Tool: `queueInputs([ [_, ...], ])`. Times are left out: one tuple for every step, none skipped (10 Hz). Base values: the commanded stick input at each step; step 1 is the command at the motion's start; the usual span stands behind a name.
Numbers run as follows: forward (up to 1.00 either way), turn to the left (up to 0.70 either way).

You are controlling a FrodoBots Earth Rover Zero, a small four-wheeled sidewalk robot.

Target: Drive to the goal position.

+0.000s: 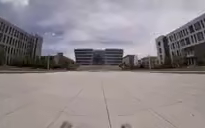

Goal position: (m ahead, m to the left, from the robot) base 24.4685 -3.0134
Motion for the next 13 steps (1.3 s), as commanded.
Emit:
queueInputs([
  [0.7, 0.0],
  [0.7, 0.0],
  [0.7, 0.0],
  [0.7, 0.0],
  [0.7, 0.0],
  [0.7, 0.0],
  [0.7, 0.0],
  [0.7, 0.0],
  [0.7, 0.0],
  [0.7, 0.0],
  [0.7, 0.0],
  [0.7, 0.02],
  [0.7, 0.16],
])
